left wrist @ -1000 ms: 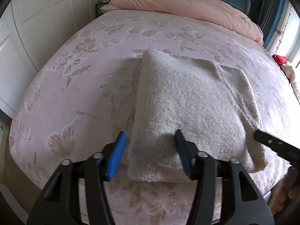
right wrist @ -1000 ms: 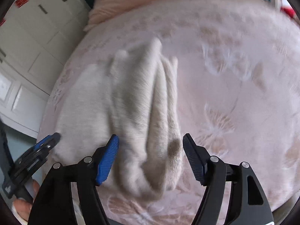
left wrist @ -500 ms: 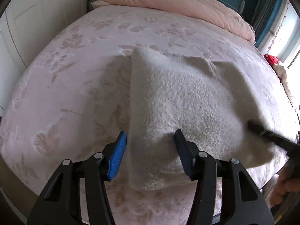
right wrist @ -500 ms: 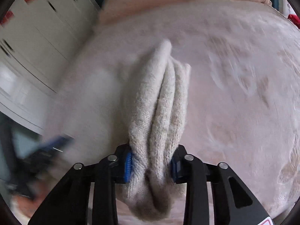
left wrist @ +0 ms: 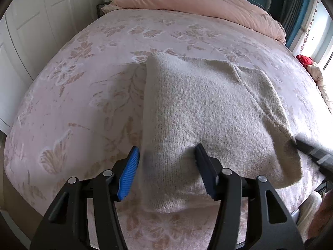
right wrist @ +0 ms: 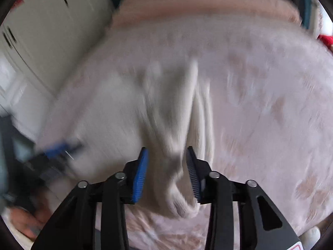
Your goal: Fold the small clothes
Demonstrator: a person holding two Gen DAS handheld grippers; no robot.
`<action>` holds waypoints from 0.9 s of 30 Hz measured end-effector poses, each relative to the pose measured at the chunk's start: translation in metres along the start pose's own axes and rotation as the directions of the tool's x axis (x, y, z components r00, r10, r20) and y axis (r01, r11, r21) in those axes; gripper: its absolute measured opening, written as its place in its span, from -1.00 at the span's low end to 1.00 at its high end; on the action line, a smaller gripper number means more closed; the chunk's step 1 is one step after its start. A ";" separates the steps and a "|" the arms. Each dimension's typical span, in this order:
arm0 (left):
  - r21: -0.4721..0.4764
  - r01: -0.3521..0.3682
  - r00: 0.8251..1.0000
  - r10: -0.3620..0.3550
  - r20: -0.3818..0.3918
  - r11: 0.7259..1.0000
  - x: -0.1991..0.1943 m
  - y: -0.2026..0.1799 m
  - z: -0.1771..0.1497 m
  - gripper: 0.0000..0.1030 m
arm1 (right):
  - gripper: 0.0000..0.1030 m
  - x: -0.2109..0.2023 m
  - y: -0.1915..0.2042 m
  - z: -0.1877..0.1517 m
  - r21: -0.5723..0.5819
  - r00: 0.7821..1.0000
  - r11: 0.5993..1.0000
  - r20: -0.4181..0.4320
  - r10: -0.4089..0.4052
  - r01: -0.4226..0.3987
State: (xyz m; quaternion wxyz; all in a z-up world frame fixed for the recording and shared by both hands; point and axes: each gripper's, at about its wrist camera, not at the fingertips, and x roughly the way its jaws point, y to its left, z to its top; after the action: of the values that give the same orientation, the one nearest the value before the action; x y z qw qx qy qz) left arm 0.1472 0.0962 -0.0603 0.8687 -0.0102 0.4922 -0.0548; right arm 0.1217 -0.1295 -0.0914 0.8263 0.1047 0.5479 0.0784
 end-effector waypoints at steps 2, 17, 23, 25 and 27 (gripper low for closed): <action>0.002 0.004 1.000 -0.004 -0.012 1.000 0.001 0.000 0.000 0.10 | -0.32 -0.006 -0.001 -0.002 0.011 0.999 1.000 0.036 0.004 -0.005; -0.015 -0.010 1.000 0.011 0.011 1.000 -0.015 0.002 -0.005 0.14 | -0.27 -0.045 -0.004 -0.002 0.080 0.993 0.994 0.098 0.066 -0.074; -0.232 0.175 0.984 -0.181 -0.002 0.957 -0.021 0.032 -0.013 0.49 | 0.08 -0.032 -0.036 0.014 0.198 0.991 0.975 0.106 0.076 -0.096; -0.307 0.199 0.975 -0.220 -0.035 0.931 -0.008 0.040 -0.017 0.48 | 0.23 -0.010 -0.047 0.030 0.239 0.990 0.963 0.094 0.103 -0.123; -0.381 0.234 0.960 -0.274 -0.054 0.895 0.010 0.050 -0.021 0.52 | 0.37 0.010 -0.050 0.040 0.263 0.990 0.955 0.068 0.122 -0.136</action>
State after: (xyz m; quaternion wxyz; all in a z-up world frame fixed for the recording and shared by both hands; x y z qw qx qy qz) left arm 0.1384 0.1459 -0.0834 0.8089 -0.2354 0.5336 -0.0744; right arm 0.1633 -0.1793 -0.0980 0.8114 0.2528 0.5242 0.0549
